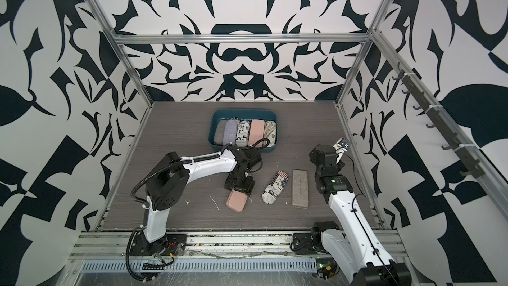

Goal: Put the glasses cases into the storage boxes
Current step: Place the glasses case at the center of the board, then pick up the glasses case at the center of the board.

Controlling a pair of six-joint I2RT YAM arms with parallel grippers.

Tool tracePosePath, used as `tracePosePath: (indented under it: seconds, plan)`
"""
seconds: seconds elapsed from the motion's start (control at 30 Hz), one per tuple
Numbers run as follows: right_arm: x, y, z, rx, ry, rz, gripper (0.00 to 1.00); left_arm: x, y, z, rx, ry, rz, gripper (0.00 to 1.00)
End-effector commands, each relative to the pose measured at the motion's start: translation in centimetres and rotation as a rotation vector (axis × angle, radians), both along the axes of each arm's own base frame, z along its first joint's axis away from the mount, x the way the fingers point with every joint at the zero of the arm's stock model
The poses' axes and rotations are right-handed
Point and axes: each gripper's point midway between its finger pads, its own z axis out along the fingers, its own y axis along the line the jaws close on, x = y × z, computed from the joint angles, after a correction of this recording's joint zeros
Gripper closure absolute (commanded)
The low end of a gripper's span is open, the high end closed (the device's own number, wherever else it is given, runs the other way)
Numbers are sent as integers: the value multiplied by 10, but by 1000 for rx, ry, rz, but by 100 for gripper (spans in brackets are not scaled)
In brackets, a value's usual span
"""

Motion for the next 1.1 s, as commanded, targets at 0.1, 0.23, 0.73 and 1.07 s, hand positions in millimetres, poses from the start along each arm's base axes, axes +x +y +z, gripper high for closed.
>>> tracePosePath:
  seconds: [0.1, 0.23, 0.73, 1.07]
  plan:
    - [2, -2, 9, -22, -29, 2, 19, 13, 7, -10, 19, -36, -20, 19]
    - [3, -2, 9, -22, -28, 4, 19, 18, 17, -13, 73, -49, -25, 9]
    - [9, 1, 3, -14, -13, 18, 19, 21, 22, -4, 100, -63, 12, 23]
    - [12, 3, 1, -6, -9, 26, 19, 41, 20, 63, 77, -150, 11, 33]
